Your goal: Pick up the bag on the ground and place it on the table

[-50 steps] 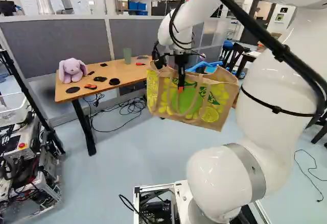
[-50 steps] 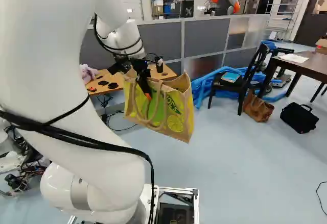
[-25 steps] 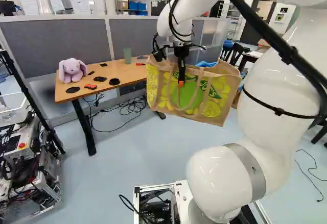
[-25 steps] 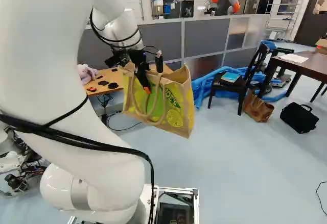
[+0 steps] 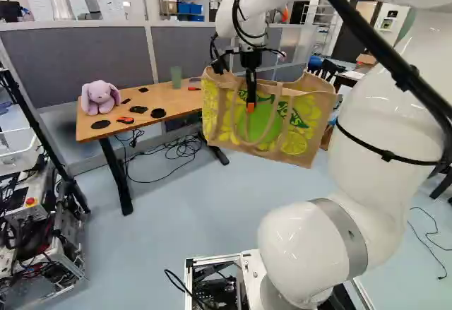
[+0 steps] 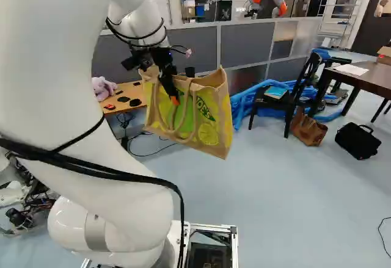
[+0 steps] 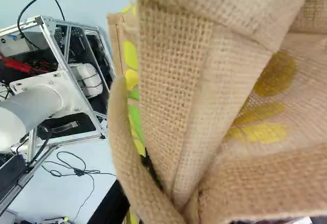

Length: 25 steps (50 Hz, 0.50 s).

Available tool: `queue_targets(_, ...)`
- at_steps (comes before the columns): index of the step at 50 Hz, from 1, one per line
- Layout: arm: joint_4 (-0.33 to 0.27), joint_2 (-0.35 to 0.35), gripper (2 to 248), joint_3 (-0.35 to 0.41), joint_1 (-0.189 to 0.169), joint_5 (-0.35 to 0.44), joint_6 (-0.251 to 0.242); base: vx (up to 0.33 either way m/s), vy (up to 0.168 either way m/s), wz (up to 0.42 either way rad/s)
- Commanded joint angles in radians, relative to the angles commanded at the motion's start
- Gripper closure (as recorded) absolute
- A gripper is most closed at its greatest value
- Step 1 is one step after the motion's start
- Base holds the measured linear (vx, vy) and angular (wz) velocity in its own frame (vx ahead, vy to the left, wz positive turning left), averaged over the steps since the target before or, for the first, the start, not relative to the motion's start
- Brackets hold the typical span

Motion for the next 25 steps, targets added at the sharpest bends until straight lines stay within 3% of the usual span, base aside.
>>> queue_targets(25, 0.000, -0.004, 217, -0.091, 0.009, -0.094, 0.000, 0.000, 0.000, 0.000)
